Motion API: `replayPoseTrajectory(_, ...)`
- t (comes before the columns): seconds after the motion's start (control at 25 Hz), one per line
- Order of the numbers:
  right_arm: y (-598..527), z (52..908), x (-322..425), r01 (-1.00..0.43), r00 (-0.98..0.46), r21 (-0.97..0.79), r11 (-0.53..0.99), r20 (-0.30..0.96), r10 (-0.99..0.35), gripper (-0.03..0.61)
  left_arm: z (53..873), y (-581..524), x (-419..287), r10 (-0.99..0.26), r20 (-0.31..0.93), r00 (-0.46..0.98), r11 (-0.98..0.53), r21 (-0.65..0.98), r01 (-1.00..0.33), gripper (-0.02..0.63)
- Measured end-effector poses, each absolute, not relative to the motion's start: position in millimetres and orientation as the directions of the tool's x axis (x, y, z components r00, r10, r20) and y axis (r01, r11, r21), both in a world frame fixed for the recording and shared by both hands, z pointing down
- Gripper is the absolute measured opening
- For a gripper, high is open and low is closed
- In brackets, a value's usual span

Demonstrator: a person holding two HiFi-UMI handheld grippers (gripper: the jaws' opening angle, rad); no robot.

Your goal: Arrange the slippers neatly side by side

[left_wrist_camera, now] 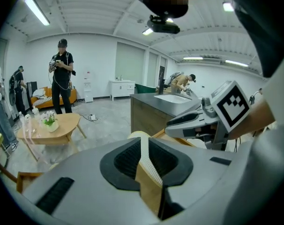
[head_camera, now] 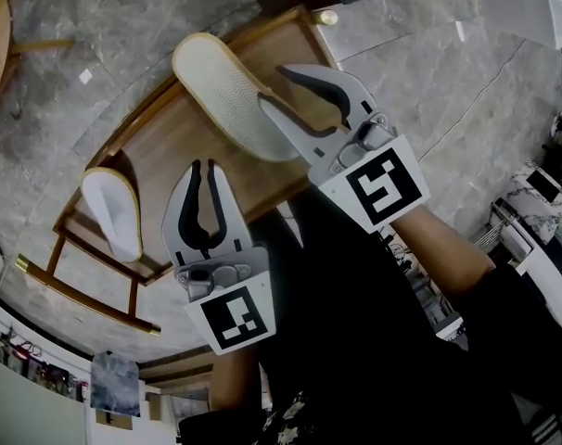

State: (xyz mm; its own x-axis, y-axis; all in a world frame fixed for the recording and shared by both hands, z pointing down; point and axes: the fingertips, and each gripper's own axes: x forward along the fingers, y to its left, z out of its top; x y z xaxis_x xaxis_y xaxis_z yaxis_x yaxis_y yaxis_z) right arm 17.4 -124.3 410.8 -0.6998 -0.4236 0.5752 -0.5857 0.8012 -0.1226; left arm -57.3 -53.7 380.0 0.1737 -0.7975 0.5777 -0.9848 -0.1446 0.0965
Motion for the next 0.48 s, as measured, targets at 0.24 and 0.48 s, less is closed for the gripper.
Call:
replayPoseTrajectory(0.24,-129.4,432.4,13.3,-0.590,-0.715,-0.221,0.776,0.590,-0.375,0.115,397.3,-56.0,-61.9,-0.794,0.597,0.117,-0.062,0.112,-0.992,0.051)
replayPoseTrajectory(0.48,-135.8,449.4,10.9,-0.568,-0.744,-0.310,0.762,0.590,-0.315,0.126,408.7,-45.8,-66.9,-0.770,0.632,0.087,-0.038,0.091,-0.995,0.051)
